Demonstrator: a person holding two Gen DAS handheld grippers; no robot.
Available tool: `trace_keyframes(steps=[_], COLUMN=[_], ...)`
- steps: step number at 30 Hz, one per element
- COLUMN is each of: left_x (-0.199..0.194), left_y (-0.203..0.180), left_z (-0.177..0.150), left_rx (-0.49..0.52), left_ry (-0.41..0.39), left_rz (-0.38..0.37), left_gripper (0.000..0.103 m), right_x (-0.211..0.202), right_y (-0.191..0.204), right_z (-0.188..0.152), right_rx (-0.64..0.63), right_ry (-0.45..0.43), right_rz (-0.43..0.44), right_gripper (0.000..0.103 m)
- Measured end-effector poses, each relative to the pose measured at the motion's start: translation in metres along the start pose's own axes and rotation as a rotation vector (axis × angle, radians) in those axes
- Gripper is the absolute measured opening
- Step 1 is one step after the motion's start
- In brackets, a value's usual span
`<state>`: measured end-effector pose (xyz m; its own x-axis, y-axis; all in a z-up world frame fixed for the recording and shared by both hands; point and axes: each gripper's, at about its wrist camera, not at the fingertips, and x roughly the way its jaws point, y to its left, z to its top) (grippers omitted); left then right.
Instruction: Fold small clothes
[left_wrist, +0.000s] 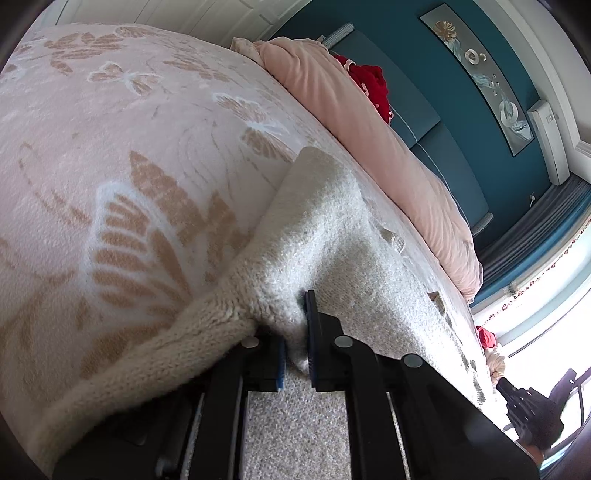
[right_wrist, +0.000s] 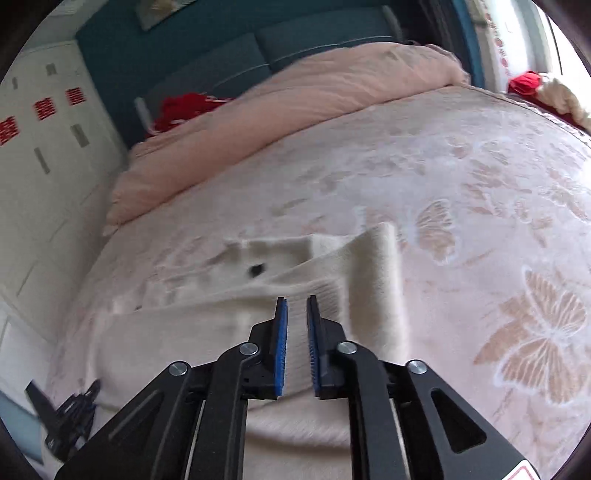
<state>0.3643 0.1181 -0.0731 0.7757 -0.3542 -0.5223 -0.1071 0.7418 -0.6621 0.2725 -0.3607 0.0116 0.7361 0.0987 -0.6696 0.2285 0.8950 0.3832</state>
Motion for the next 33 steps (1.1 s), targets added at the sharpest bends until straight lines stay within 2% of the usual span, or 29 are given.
trace_keyframes(steps=[1,2,4,5,7,8,12,14,16,17,18,19,20,21,23,25,27,30,33], left_x=[0.000,0.000,0.000,0.000,0.000,0.000,-0.005,-0.018,-0.053,-0.083,-0.104,-0.126,-0.149,-0.177,-0.210,-0.232,-0.249,-0.256,-0.253], left_y=[0.000,0.000,0.000,0.000,0.000,0.000,-0.003,-0.002,0.002,0.008,0.013,0.019,0.025,0.035,0.049,0.063,0.065,0.060,0.053], left_z=[0.000,0.000,0.000,0.000,0.000,0.001,0.008,0.010,0.002,-0.006,-0.014,-0.022,-0.030,-0.040,-0.056,-0.073,-0.086,-0.103,-0.111], left_rx=[0.000,-0.001,0.000,0.000,0.000,0.001,-0.024,-0.052,-0.073,-0.093,-0.105,-0.114,-0.120,-0.128,-0.137,-0.140,-0.126,-0.149,-0.163], left_ry=[0.000,0.000,-0.001,0.000,0.000,0.001,0.029,0.076,0.118,0.136,0.147,0.158,0.166,0.169,0.182,0.230,0.222,0.220,0.204], left_rz=[0.000,-0.001,-0.001,0.000,0.001,0.002,-0.005,-0.004,-0.021,-0.064,-0.089,-0.089,-0.067,-0.033,-0.012,0.029,0.021,0.022,0.040], left_gripper=[0.009,0.009,0.009,0.009,0.009,0.009,0.009,0.011,0.021,0.033,0.050,0.059,0.074,0.082,0.083,0.085,0.085,0.089,0.091], right_x=[0.010,0.025,0.058,0.055,0.041,0.026,-0.061,-0.095,-0.131,-0.144,-0.159,-0.168,-0.182,-0.186,-0.199,-0.202,-0.207,-0.199,-0.190], right_y=[0.005,0.008,-0.004,-0.016,-0.031,-0.032,-0.044,-0.062,-0.076,-0.081,-0.088,-0.088,-0.095,-0.096,-0.103,-0.099,-0.092,-0.081,-0.069], right_z=[-0.007,-0.013,-0.031,-0.032,-0.026,-0.024,-0.043,-0.068,-0.101,-0.118,-0.136,-0.150,-0.170,-0.181,-0.208,-0.224,-0.232,-0.238,-0.235], right_rx=[-0.006,-0.023,-0.027,0.040,0.206,0.235,0.179,0.198,0.188,0.174,0.161,0.157,0.156,0.161,0.193,0.221,0.227,0.252,0.255], right_ry=[0.058,0.109,0.205,0.174,0.182,0.172,0.112,0.145,0.185,0.206,0.238,0.257,0.280,0.301,0.329,0.323,0.302,0.309,0.293], right_rz=[0.040,0.041,-0.002,0.042,0.075,0.075,0.016,0.013,-0.013,-0.024,-0.039,-0.044,-0.040,-0.036,-0.009,0.029,0.065,0.129,0.130], right_gripper=[0.013,0.011,0.002,0.000,0.001,0.008,0.018,0.036,0.039,0.042,0.043,0.046,0.050,0.051,0.055,0.061,0.067,0.068,0.068])
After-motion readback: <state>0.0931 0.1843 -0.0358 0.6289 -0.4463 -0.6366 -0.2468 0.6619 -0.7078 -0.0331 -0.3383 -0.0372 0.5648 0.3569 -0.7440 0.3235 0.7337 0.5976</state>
